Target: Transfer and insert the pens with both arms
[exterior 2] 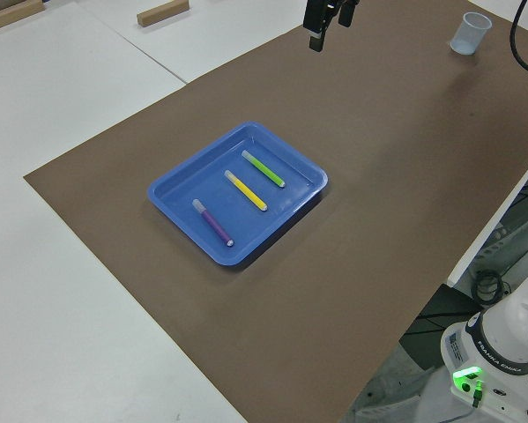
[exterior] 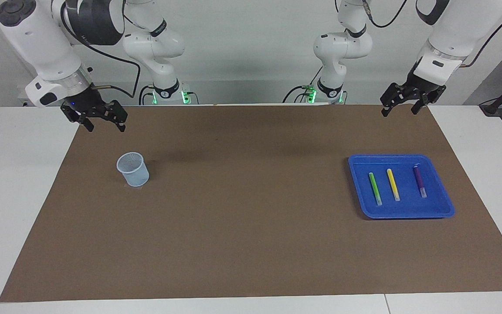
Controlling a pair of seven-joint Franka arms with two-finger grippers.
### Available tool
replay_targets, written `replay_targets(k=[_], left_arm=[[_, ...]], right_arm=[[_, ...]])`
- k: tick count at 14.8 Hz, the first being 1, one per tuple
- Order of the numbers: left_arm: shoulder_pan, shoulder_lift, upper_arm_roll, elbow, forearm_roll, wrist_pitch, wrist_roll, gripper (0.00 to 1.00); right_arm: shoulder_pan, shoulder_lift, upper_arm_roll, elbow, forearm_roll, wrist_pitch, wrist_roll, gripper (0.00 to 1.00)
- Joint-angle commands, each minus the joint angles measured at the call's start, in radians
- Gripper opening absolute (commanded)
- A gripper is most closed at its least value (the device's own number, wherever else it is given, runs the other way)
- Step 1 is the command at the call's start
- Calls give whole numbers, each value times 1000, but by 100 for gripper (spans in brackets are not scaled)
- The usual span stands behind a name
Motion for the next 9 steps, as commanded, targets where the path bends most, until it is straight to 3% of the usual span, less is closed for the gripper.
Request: replay_targets(k=[1, 9], left_arm=[[-11, -20, 15, -21, -12, 7, -6, 100], [-11, -28, 14, -24, -12, 12, -18, 100]], right_arm=[[2, -20, 0, -17, -2, 4, -1, 100], [2, -20, 0, -17, -2, 4, -1, 100]])
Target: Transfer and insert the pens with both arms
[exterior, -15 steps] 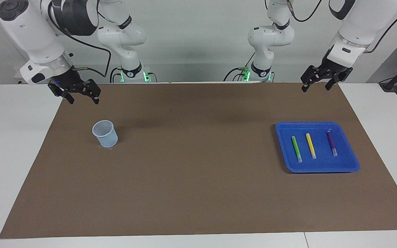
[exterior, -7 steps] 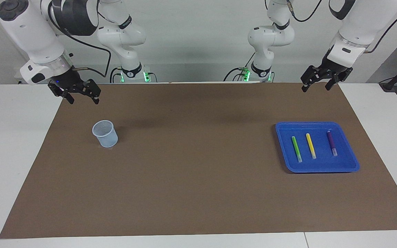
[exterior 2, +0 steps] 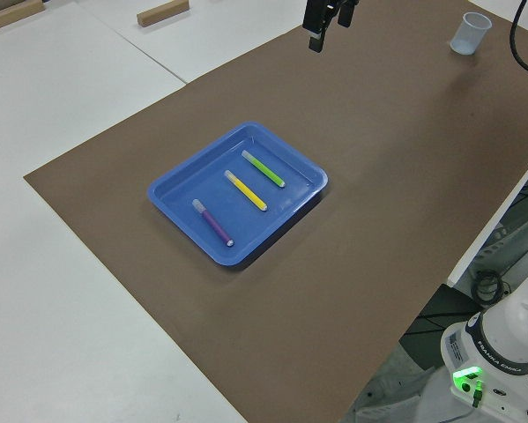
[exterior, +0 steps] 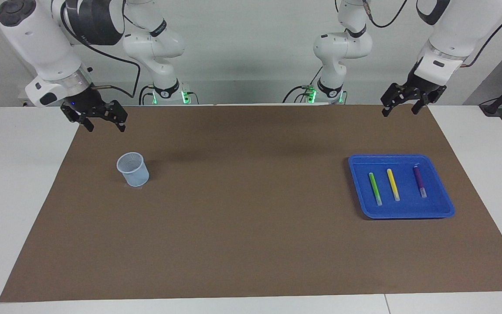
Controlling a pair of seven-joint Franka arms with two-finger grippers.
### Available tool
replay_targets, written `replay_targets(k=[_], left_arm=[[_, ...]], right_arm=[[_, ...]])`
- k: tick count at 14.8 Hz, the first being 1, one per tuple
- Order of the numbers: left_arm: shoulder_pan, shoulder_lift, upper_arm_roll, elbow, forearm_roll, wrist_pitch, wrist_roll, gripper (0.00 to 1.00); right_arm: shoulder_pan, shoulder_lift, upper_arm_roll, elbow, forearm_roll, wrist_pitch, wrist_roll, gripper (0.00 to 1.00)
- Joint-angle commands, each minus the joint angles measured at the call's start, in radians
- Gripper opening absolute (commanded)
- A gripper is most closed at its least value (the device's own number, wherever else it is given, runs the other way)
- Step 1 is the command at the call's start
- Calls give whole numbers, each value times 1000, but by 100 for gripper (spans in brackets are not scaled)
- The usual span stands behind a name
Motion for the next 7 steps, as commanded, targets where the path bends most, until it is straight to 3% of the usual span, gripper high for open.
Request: replay_targets(k=[1, 7], left_arm=[[-11, -28, 12, -23, -8, 9, -9, 100], [-7, -29, 12, -24, -6, 12, -10, 100]], right_arm=[[2, -20, 0, -17, -2, 4, -1, 100], [2, -20, 0, -17, -2, 4, -1, 100]])
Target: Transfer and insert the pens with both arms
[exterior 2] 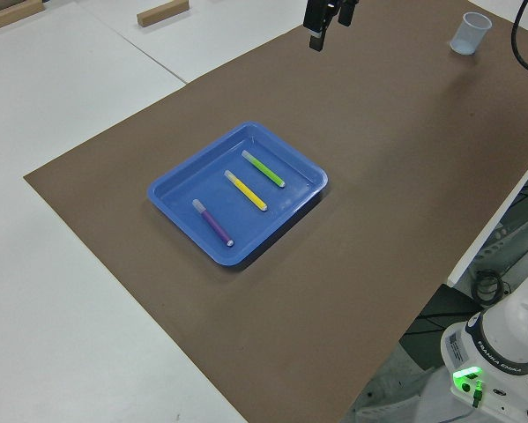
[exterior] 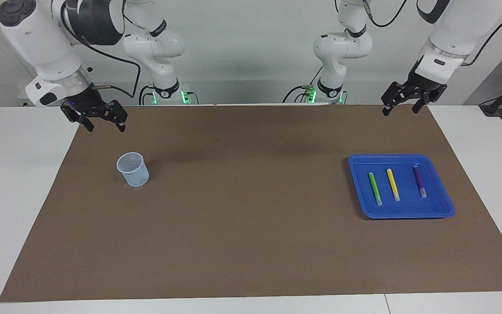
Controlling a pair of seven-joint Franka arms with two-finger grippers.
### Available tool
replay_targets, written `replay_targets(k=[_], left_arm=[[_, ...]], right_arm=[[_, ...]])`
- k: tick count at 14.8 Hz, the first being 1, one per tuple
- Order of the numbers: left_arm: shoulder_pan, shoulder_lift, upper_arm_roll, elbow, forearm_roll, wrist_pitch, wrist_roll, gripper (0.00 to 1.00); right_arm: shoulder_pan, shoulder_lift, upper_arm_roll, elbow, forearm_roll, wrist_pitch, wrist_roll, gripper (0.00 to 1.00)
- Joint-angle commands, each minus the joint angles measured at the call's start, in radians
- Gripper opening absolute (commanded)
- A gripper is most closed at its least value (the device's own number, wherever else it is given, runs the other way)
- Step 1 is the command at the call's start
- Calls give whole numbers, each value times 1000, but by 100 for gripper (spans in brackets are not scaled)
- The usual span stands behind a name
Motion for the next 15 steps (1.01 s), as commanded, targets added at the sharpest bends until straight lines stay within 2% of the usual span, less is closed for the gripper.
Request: replay_targets(k=[1, 6, 11, 15], left_arm=[[-9, -24, 11, -26, -6, 18, -11, 100], [-5, -30, 14, -38, 6, 21, 1, 100], [29, -126, 16, -255, 6, 187, 39, 100], [35, -142, 16, -331, 6, 239, 58, 100]], right_arm=[[2, -20, 0, -17, -2, 4, -1, 100], [2, -20, 0, -17, -2, 4, -1, 100], [2, -20, 0, -17, -2, 4, -1, 100], [2, -20, 0, -17, -2, 4, -1, 100]])
